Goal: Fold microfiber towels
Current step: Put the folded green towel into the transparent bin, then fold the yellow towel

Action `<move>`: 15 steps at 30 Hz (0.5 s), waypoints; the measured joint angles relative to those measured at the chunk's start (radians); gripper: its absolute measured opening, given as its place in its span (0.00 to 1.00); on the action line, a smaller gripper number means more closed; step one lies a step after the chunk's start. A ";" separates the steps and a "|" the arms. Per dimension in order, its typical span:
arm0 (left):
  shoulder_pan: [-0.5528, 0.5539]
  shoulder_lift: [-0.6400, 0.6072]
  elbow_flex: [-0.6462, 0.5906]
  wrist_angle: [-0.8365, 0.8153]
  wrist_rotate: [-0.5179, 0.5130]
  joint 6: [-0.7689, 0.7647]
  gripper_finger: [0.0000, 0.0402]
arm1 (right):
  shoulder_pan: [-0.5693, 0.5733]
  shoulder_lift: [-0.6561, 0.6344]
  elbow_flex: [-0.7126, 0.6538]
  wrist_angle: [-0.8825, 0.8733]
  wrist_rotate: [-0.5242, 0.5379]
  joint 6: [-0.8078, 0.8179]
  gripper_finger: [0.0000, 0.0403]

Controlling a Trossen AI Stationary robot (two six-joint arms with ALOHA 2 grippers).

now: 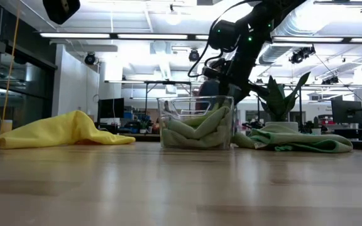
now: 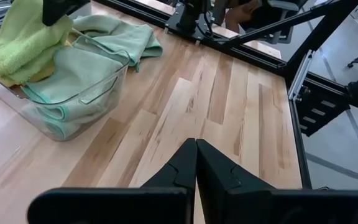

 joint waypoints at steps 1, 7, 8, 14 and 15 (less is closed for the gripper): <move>0.000 0.000 0.000 0.000 0.000 0.000 0.00 | -0.003 0.000 0.000 0.000 -0.004 -0.004 0.26; 0.000 0.000 0.000 0.000 0.000 0.000 0.00 | -0.003 0.000 0.049 -0.051 0.000 -0.115 0.50; 0.000 0.000 0.000 0.000 0.000 0.000 0.00 | -0.003 -0.001 0.066 -0.071 0.004 -0.137 0.53; 0.000 0.000 0.000 0.000 0.000 -0.001 0.00 | 0.009 -0.034 0.156 -0.146 0.044 -0.312 0.64; 0.000 0.000 0.000 -0.001 0.001 -0.001 0.00 | 0.016 -0.047 0.158 -0.156 0.047 -0.337 0.64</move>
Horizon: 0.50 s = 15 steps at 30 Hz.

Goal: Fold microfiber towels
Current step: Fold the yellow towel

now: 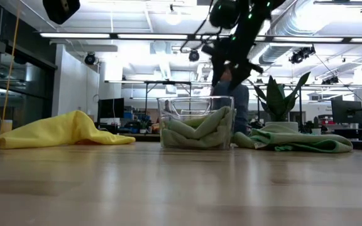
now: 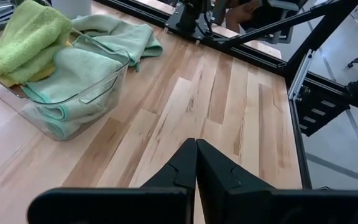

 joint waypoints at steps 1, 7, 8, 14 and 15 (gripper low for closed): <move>0.000 0.000 0.000 -0.001 0.000 0.000 0.00 | 0.012 -0.017 -0.001 -0.021 0.012 -0.022 0.65; 0.000 0.000 0.000 -0.006 -0.009 0.001 0.00 | 0.112 -0.208 -0.139 -0.107 0.119 -0.054 0.65; 0.000 0.000 0.000 -0.006 -0.018 0.001 0.00 | 0.131 -0.255 -0.183 -0.101 0.117 -0.033 0.65; 0.000 0.000 0.000 -0.006 -0.054 0.001 0.00 | 0.307 -0.582 -0.475 0.026 0.104 0.190 0.65; 0.000 0.000 0.000 -0.006 -0.055 0.001 0.00 | 0.341 -0.636 -0.525 0.072 0.112 0.231 0.65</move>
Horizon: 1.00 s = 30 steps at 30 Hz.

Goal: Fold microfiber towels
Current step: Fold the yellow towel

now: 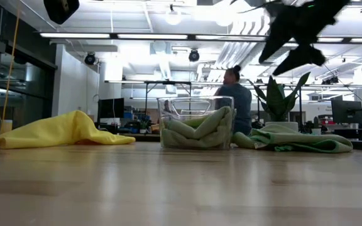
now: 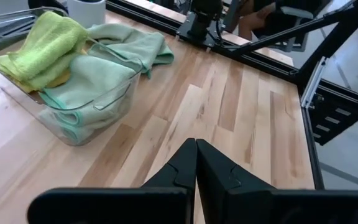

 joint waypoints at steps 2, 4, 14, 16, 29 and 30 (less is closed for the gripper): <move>0.000 0.000 0.000 0.000 -0.007 0.000 0.00 | 0.064 -0.096 -0.094 0.112 0.032 0.071 0.65; 0.000 0.000 0.000 0.000 -0.013 0.000 0.00 | 0.112 -0.172 -0.179 0.247 0.070 0.114 0.65; 0.032 0.000 0.000 0.001 -0.020 0.000 0.00 | 0.158 -0.237 -0.359 0.619 0.096 0.106 0.65; 0.047 0.000 0.000 0.001 -0.020 0.000 0.00 | 0.158 -0.228 -0.359 0.622 0.093 0.106 0.65; 0.282 0.002 0.001 -0.192 0.272 0.078 0.29 | 0.159 -0.153 -0.359 0.622 0.046 0.119 0.65; 0.295 0.010 0.001 -0.261 0.288 0.076 0.33 | 0.159 -0.146 -0.359 0.622 0.045 0.129 0.65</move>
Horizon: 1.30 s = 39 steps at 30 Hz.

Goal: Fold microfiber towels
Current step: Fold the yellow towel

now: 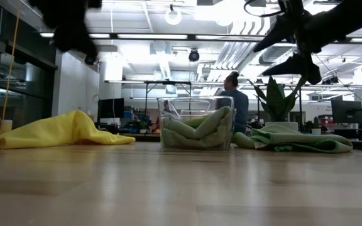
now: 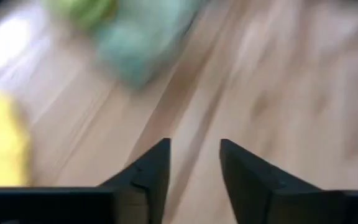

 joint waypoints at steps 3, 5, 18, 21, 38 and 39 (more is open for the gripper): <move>0.023 0.029 0.000 -0.235 0.040 -0.052 0.42 | 0.000 0.024 0.000 0.000 0.000 0.002 0.65; 0.028 0.055 0.000 -0.367 0.055 -0.132 0.47 | 0.000 0.040 0.000 -0.001 0.000 0.002 0.65; 0.041 0.264 -0.174 -0.406 0.246 -0.467 0.47 | 0.000 0.156 0.000 0.019 -0.014 0.046 0.65; 0.041 0.307 -0.177 -0.396 0.203 -0.453 0.44 | 0.000 0.168 0.000 0.024 -0.022 0.046 0.65; 0.041 0.421 -0.157 -0.365 0.259 -0.279 0.10 | 0.000 0.176 0.000 0.044 -0.045 0.065 0.65; 0.039 0.411 -0.139 -0.361 0.262 -0.277 0.05 | 0.000 0.176 0.000 0.044 -0.045 0.065 0.65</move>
